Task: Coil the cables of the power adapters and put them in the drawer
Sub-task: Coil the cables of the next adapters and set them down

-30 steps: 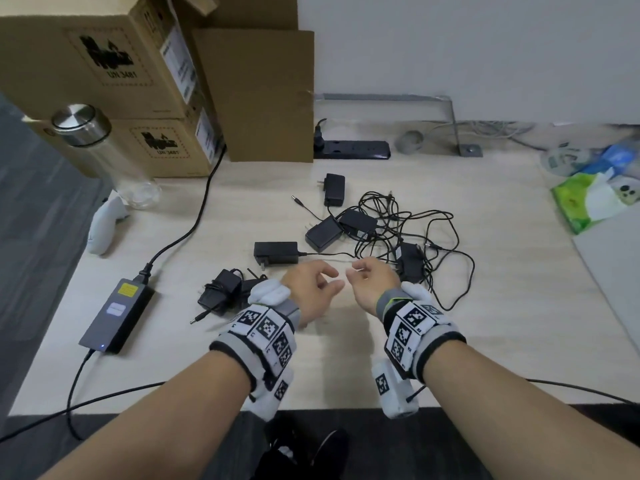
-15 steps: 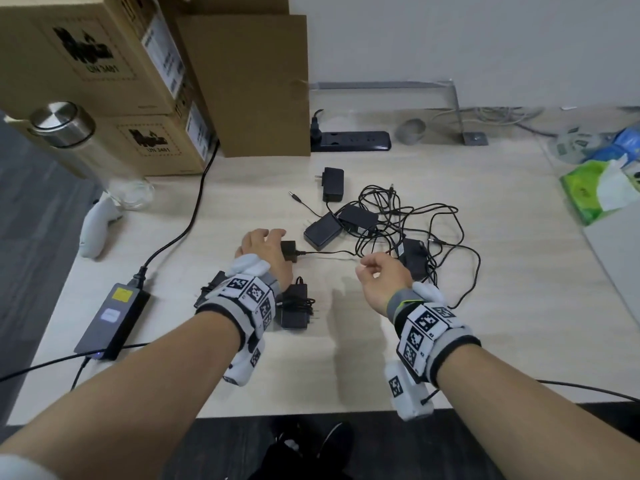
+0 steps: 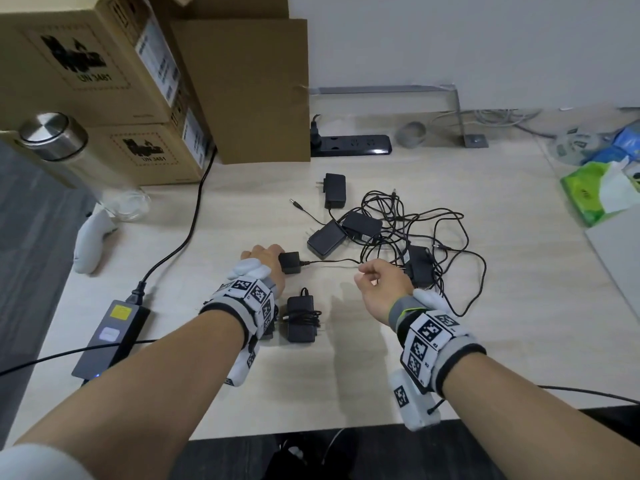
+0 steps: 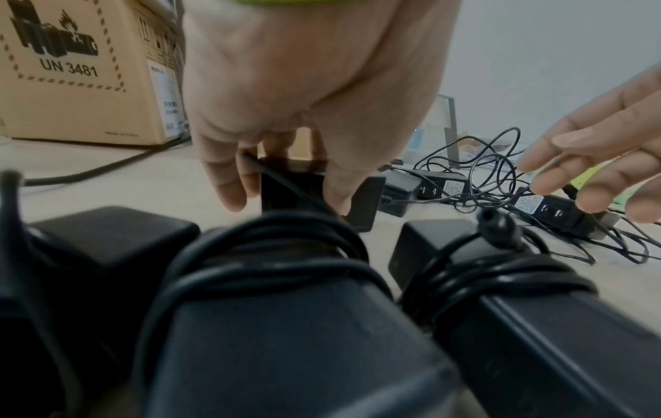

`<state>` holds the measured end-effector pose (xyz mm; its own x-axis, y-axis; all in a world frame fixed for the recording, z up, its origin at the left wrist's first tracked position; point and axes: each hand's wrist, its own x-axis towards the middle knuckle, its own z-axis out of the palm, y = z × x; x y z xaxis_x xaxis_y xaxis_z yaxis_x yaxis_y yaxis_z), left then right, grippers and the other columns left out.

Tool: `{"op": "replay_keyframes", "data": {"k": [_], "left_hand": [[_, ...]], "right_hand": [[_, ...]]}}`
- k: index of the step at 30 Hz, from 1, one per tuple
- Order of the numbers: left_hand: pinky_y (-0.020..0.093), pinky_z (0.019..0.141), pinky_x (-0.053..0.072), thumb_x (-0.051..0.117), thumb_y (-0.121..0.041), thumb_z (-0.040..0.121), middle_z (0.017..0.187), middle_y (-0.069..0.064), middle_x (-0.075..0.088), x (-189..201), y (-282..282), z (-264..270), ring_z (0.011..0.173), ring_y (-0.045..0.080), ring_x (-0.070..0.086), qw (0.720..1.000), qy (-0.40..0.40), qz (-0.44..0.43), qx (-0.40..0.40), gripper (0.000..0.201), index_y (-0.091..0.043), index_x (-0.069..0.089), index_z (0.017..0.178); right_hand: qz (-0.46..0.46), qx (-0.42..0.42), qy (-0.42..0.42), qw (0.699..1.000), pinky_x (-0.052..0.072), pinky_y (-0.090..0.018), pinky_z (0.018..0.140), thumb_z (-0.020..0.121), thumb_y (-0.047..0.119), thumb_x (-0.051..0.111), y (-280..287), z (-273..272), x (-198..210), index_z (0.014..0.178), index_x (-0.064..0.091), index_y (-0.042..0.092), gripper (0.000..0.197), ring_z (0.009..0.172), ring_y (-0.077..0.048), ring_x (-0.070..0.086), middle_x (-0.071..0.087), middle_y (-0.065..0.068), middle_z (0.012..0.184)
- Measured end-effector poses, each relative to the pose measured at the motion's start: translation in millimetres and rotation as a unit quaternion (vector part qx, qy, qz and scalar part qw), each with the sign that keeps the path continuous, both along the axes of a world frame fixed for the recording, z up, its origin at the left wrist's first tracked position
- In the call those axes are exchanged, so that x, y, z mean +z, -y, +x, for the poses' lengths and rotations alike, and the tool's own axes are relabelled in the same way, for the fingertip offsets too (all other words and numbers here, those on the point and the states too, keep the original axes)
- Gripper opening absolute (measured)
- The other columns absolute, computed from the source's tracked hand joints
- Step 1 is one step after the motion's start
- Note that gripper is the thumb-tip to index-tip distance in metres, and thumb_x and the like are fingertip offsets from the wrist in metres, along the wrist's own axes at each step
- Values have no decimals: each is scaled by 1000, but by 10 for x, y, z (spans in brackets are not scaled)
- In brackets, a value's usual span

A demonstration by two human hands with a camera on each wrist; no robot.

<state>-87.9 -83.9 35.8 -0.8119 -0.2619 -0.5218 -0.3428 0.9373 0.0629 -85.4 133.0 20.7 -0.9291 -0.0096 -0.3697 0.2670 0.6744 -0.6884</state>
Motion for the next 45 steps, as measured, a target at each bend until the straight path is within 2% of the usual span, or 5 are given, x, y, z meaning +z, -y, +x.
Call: {"op": "replay_keyframes", "data": {"k": [12,19,29,40,45], "left_hand": [[29,64,40,64,-17,90,93,-1,61,525,-65,-67,81,19,57,941,-225,254,-16,19,-27,53,102],[34,80,50,62,-19,92,98,-2,63,998,-152,-263,90,19,61,867,-347,348,84,19,-26,49,105],[26,48,52,45,-34,100,93,16,68,1469,-96,-467,63,22,61,480,-246,698,471,31,-8,53,114],[30,57,59,45,-43,97,117,19,66,1649,-436,-398,70,26,68,463,-98,809,350,58,5,52,128],[34,63,61,48,-40,97,84,16,65,1861,-461,-454,65,27,65,465,-124,813,328,48,3,53,117]], "right_hand": [[129,130,-208,961,32,-31,102,77,34,70,164,-277,531,129,51,25,55,125,-21,35,44,3,134],[7,26,-126,992,44,-27,69,90,36,59,214,-532,951,83,56,20,17,76,-22,58,61,5,75],[-67,-1,-178,982,43,-27,63,90,32,59,43,-771,1250,77,69,17,22,56,-13,47,51,10,56],[-113,73,-199,971,34,-15,51,90,31,61,237,-791,1532,66,67,27,25,47,-1,44,51,17,47],[-57,114,-177,976,45,-29,62,87,48,61,156,-855,1563,72,69,19,34,60,-16,53,61,1,63]]}}
